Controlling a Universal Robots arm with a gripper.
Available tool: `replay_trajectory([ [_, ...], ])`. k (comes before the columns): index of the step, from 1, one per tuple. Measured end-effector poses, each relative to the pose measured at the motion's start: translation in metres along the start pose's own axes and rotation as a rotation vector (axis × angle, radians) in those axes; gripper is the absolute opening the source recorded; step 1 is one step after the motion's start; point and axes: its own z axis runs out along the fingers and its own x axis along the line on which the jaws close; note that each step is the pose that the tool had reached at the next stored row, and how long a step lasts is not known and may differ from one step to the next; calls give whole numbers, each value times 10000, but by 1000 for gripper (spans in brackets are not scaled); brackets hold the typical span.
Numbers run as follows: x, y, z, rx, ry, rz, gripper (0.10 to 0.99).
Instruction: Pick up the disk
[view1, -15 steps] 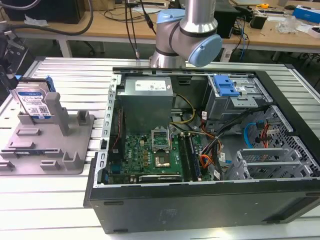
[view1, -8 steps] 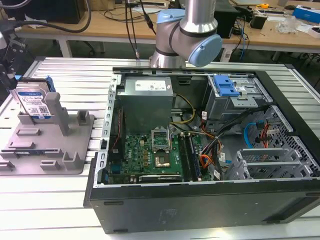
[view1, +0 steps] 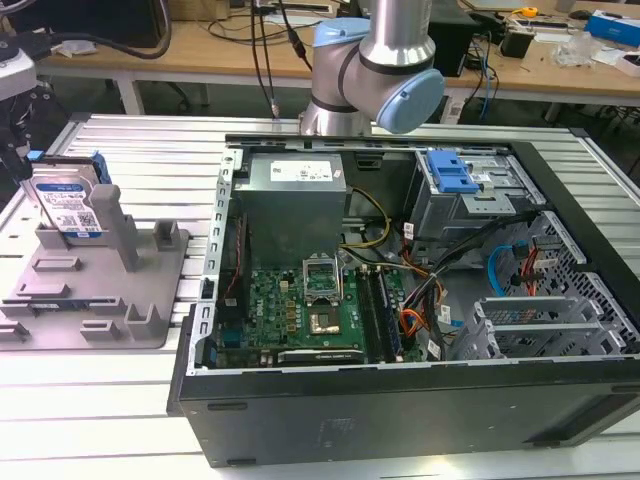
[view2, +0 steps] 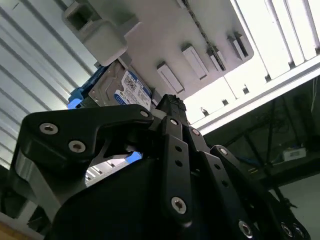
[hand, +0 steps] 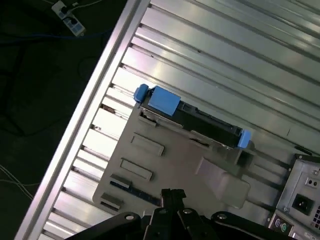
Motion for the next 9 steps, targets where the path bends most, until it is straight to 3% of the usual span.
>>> replay_trajectory([
  [9, 0, -1, 11, 1, 80, -2130, 106],
])
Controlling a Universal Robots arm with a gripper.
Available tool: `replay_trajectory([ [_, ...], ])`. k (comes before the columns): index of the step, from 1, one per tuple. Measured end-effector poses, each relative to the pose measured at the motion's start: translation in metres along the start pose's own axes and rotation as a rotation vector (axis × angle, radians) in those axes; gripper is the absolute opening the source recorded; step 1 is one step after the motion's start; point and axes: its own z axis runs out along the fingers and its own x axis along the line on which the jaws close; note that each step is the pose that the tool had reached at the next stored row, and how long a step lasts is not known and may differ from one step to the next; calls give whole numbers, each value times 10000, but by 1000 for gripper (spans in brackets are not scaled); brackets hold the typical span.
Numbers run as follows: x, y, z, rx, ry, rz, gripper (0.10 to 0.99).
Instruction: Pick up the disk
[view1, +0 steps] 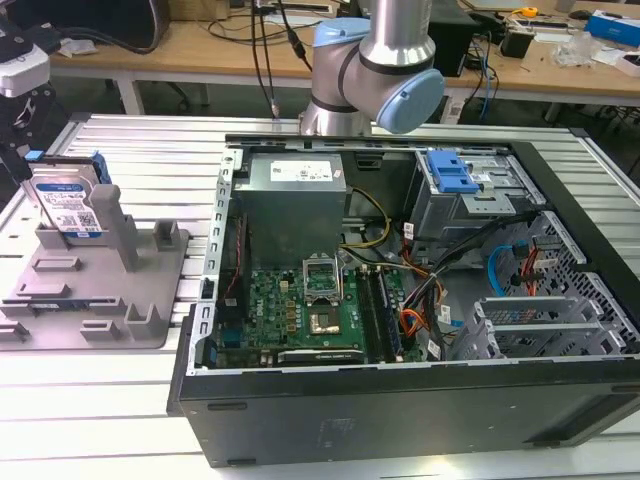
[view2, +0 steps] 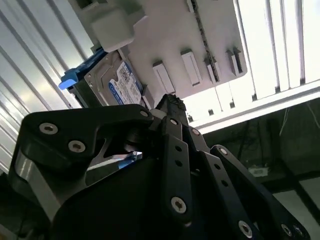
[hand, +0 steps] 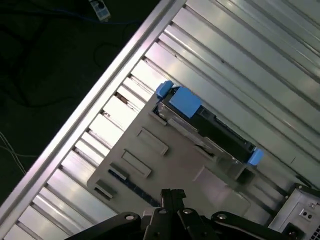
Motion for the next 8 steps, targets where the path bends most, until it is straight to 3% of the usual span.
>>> replay_trajectory([
  [4, 0, 0, 10, 1, 63, -1656, 106],
  [8, 0, 0, 15, 1, 102, -2690, 106],
])
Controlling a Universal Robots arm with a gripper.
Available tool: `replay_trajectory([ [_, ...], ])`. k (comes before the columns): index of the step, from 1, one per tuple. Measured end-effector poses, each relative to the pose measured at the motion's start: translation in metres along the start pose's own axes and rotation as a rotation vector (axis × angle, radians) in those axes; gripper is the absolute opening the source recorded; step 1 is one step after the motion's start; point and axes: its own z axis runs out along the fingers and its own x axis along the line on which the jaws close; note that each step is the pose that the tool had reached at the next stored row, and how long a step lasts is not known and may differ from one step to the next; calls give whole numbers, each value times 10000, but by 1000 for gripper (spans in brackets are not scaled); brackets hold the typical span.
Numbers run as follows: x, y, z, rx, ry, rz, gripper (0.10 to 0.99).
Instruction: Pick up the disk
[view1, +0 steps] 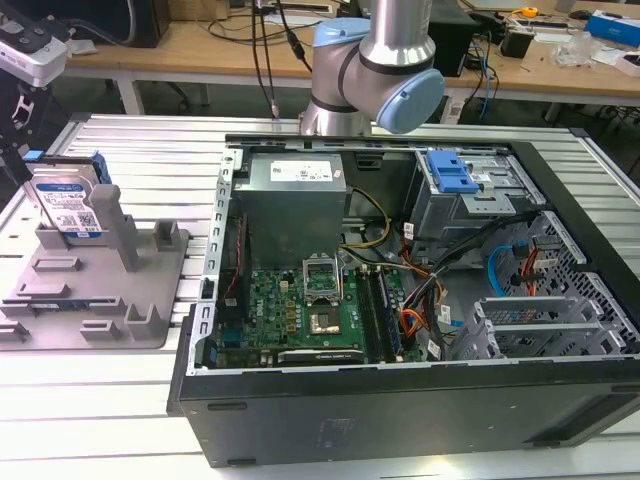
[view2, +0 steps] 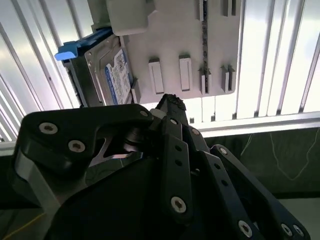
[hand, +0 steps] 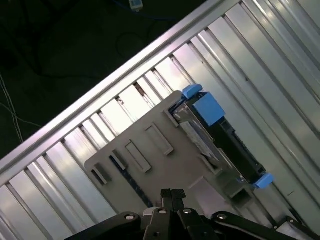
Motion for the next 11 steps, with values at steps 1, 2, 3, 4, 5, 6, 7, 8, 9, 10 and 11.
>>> replay_trajectory([
  [1, 0, 0, 1, 0, 6, -180, 106],
  [2, 0, 0, 3, 0, 17, -457, 106],
  [3, 0, 0, 4, 1, 27, -725, 106],
  [4, 0, 0, 5, 0, 35, -920, 106],
  [5, 0, 0, 6, 1, 44, -1161, 106],
  [6, 0, 0, 7, 1, 51, -1351, 106],
  [7, 0, 0, 9, 1, 62, -1678, 106],
  [8, 0, 0, 10, 1, 68, -1825, 106],
  [9, 0, -1, 11, 1, 76, -2010, 106],
  [10, 0, 0, 12, 1, 83, -2184, 106],
  [11, 0, -1, 13, 2, 90, -2375, 106],
])
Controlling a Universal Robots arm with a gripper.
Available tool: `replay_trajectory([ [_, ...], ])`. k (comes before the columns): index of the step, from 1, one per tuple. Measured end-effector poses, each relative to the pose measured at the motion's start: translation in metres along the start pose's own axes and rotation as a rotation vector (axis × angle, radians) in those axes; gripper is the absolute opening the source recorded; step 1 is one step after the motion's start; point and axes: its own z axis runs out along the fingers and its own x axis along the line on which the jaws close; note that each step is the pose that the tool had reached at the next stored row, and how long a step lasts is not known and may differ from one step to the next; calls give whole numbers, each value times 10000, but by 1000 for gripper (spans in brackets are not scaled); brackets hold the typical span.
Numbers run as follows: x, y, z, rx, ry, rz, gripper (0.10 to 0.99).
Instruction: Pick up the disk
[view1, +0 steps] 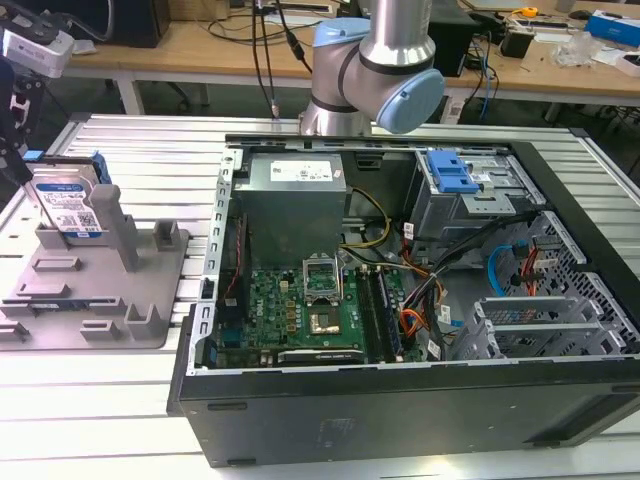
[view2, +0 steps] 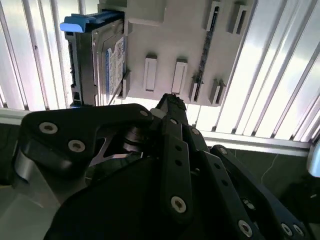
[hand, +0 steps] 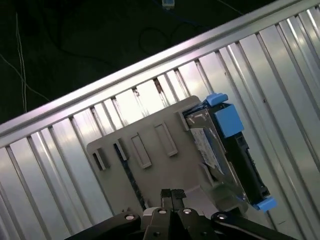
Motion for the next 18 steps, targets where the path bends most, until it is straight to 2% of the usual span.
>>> replay_trajectory([
  [4, 0, 0, 5, 0, 32, -860, 114],
  [8, 0, 0, 10, 1, 69, -1840, 357],
  [9, 0, 0, 10, 1, 76, -2008, 357],
  [10, 0, 0, 10, 2, 83, -2142, 424],
  [14, 0, 0, 14, 18, 111, -2938, 424],
  [16, -1, -1, 14, 28, 113, -3046, 435],
  [17, -1, -1, 14, 29, 112, -3046, 498],
  [18, -1, -1, 14, 29, 113, -3046, 498],
])
